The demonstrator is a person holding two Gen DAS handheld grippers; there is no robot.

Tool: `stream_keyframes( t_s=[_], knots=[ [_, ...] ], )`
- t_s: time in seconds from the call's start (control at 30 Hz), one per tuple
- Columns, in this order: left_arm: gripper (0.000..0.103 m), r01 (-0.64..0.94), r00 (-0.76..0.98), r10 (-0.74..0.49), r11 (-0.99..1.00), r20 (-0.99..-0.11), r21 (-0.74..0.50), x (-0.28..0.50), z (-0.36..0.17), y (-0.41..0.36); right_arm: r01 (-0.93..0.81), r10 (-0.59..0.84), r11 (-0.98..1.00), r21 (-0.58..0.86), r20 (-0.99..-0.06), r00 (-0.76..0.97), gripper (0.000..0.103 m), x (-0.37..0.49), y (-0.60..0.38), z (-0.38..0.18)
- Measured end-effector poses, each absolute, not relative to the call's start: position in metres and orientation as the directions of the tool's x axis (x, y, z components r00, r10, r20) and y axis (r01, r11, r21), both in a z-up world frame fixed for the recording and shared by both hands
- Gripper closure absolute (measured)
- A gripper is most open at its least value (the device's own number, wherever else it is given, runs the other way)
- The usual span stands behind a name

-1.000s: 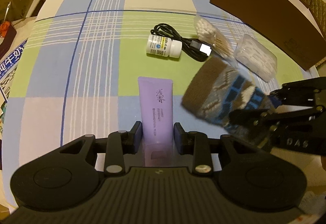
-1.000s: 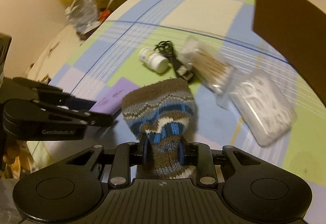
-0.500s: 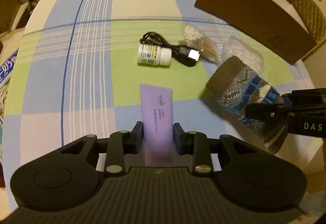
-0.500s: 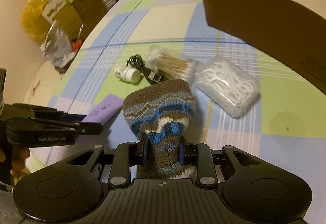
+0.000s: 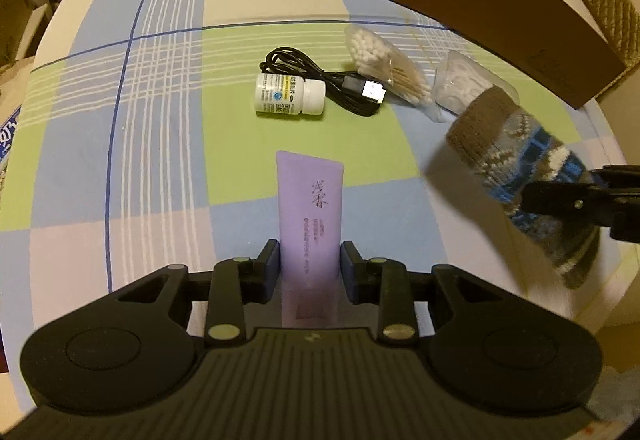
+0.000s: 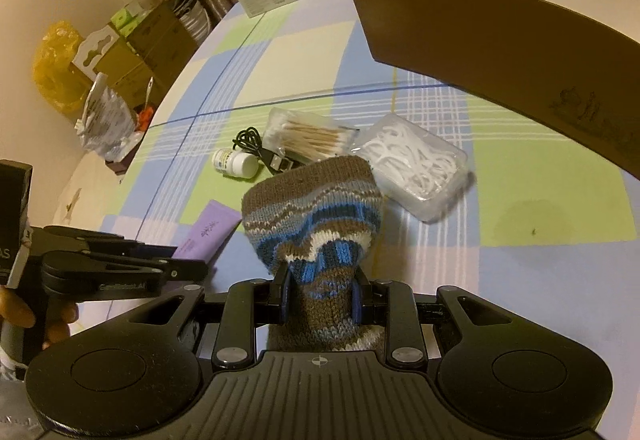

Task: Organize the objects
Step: 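Carry the knitted pouch with the right tool while the left tool carries the tube into the brown box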

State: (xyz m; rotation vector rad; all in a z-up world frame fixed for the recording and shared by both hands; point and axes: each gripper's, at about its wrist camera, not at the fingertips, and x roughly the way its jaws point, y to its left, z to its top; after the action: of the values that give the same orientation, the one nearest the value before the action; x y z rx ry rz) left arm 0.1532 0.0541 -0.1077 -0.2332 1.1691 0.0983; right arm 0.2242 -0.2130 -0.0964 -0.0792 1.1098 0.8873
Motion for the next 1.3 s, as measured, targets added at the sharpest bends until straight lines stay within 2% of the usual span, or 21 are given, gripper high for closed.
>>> stream_keyframes(
  t_s=[0.07,0.1,0.2,0.4,0.7,1.3],
  knots=[
    [0.068,-0.221,0.382,-0.033,0.967,-0.924,-0.126,0.157,-0.108,0.052,-0.664,0.585,0.654,0.362,-0.799,0.14,0.078,0.228,-0.215,-0.094],
    [0.068,-0.227,0.381,-0.026,0.966,-0.924,-0.12,0.159,-0.108,0.051,-0.669,0.588,0.649,0.364,-0.797,0.136,0.078,0.23,-0.217,-0.094],
    [0.074,-0.223,0.382,0.022,0.972,-0.924,-0.069,0.162,-0.109,0.044,-0.682,0.594,0.633,0.366,-0.795,0.125,0.078,0.235,-0.22,-0.092],
    [0.075,-0.269,0.401,0.064,0.962,-0.914,-0.05,0.16,-0.1,0.039,-0.698,0.611,0.61,0.376,-0.784,0.112,0.078,0.245,-0.233,-0.087],
    [0.075,-0.289,0.478,0.095,0.956,-0.873,-0.054,0.165,-0.056,0.023,-0.702,0.656,0.592,0.397,-0.744,0.132,0.078,0.263,-0.253,-0.068],
    [0.075,-0.102,0.67,0.019,0.993,-0.742,-0.066,0.273,0.024,-0.039,-0.641,0.673,0.668,0.379,-0.676,0.301,0.078,0.339,-0.283,-0.014]
  ],
)
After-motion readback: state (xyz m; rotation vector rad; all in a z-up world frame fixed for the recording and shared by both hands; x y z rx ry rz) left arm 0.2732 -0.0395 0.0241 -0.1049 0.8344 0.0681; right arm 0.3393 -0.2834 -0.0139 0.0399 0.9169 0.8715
